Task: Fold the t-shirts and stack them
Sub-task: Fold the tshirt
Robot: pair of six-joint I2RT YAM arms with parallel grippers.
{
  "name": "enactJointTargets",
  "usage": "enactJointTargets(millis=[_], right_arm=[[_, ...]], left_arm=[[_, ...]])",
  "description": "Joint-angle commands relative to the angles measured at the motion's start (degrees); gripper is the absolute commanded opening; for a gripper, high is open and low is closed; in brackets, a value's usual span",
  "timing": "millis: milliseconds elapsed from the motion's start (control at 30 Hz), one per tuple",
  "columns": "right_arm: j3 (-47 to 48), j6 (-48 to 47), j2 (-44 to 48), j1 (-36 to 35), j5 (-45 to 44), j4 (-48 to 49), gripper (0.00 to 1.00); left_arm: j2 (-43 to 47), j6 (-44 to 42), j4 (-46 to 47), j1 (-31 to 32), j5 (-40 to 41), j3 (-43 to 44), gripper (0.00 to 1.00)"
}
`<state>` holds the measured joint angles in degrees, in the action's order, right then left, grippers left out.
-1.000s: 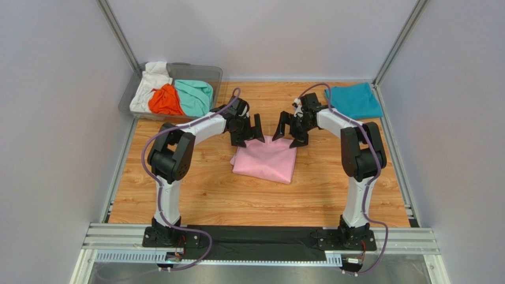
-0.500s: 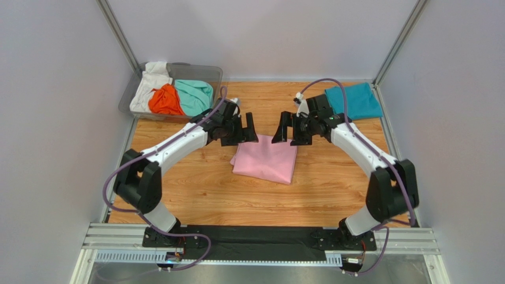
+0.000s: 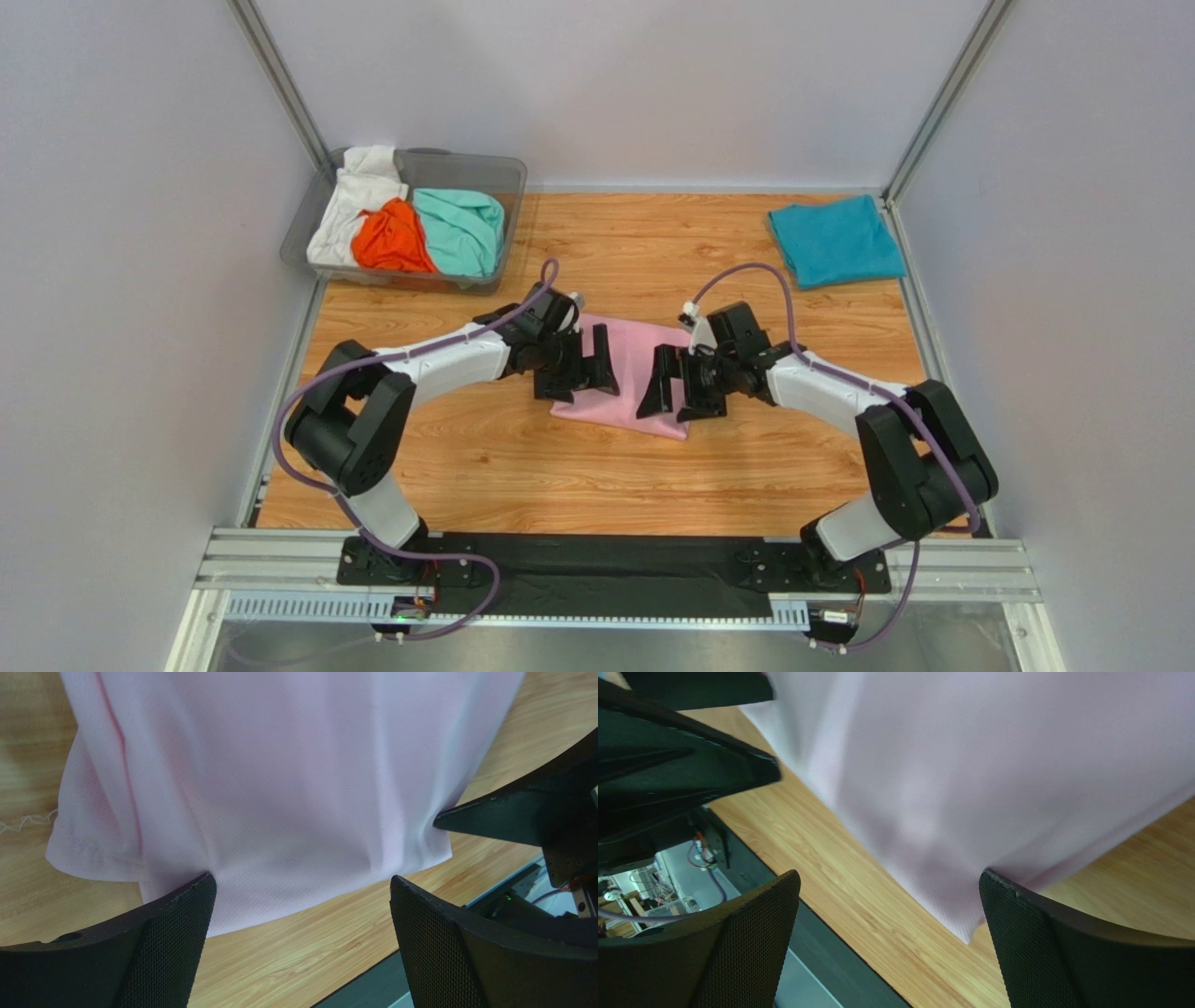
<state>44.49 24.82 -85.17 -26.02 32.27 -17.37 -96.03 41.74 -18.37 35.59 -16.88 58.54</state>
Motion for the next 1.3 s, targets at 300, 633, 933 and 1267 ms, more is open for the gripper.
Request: enactJointTargets(millis=[300,633,933,1267], right_arm=[[-6.18,-1.00,-1.59,0.18,-6.44,2.35,1.00],[4.02,-4.08,27.13,-0.44,-15.20,-13.13,1.00],[-0.98,4.62,44.30,-0.35,-40.27,-14.10,1.00],[1.12,6.03,27.35,-0.43,-33.07,-11.56,1.00]], left_arm=[[3.82,0.01,-0.35,0.18,3.79,-8.71,1.00],[26.22,-0.51,-7.73,1.23,6.42,-9.32,1.00],[43.73,0.97,-24.60,0.97,28.38,-8.80,1.00],[44.01,2.30,-21.98,0.18,32.19,-13.80,1.00]])
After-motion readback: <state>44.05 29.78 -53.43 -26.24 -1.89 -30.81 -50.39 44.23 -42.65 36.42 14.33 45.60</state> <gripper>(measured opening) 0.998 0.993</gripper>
